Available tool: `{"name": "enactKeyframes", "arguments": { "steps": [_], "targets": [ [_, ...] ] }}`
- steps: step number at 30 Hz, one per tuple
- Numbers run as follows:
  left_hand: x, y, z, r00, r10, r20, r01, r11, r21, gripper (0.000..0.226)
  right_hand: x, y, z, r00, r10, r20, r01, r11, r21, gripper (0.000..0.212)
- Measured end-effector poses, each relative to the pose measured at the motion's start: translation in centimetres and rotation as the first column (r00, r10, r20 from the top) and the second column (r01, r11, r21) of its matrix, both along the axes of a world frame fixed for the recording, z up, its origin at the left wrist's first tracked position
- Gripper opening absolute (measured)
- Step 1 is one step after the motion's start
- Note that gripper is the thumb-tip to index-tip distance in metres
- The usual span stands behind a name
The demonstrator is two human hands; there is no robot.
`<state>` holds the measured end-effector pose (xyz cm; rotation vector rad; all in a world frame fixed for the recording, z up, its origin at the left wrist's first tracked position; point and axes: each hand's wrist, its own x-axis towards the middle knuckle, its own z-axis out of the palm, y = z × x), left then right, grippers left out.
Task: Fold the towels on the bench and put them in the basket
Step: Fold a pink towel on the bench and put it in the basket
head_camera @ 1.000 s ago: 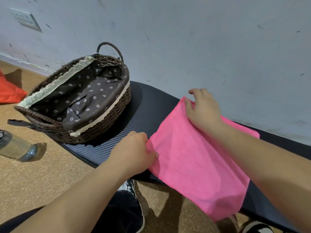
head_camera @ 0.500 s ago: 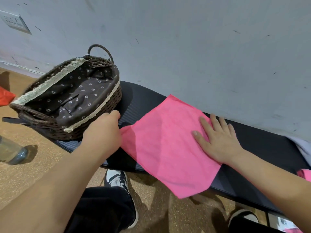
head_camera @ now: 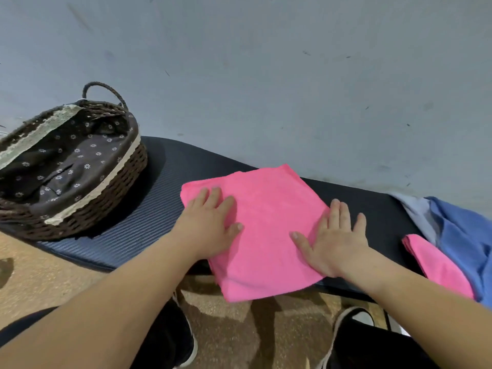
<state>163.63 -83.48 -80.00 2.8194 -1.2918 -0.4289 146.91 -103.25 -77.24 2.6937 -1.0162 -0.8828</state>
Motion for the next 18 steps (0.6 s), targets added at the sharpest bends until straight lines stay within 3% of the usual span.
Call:
{"name": "enactKeyframes", "arguments": {
  "steps": [3, 10, 15, 18],
  "targets": [
    [-1.4, -2.1, -0.6, 0.999, -0.032, 0.043, 0.031, 0.999, 0.033, 0.086, -2.0, -0.3, 1.4, 0.998, -0.023, -0.064, 0.024, 1.000, 0.007, 0.109],
    [-2.6, -4.6, -1.2, 1.000, 0.031, -0.002, -0.031, 0.998, 0.061, 0.087, -4.7, -1.1, 0.6, 0.967, 0.189, 0.170, -0.235, 0.922, 0.309, 0.081],
    [-1.3, -5.5, -1.2, 1.000, -0.009, 0.010, 0.009, 0.999, -0.047, 0.089, -5.4, -1.2, -2.2, 0.972, 0.145, 0.182, -0.199, 0.924, 0.327, 0.079],
    [-3.2, -6.5, 0.4, 0.984, -0.170, 0.046, 0.173, 0.982, -0.072, 0.074, -5.0, -1.5, -2.9, 0.976, 0.062, 0.211, -0.130, 0.938, 0.322, 0.081]
  ]
}}
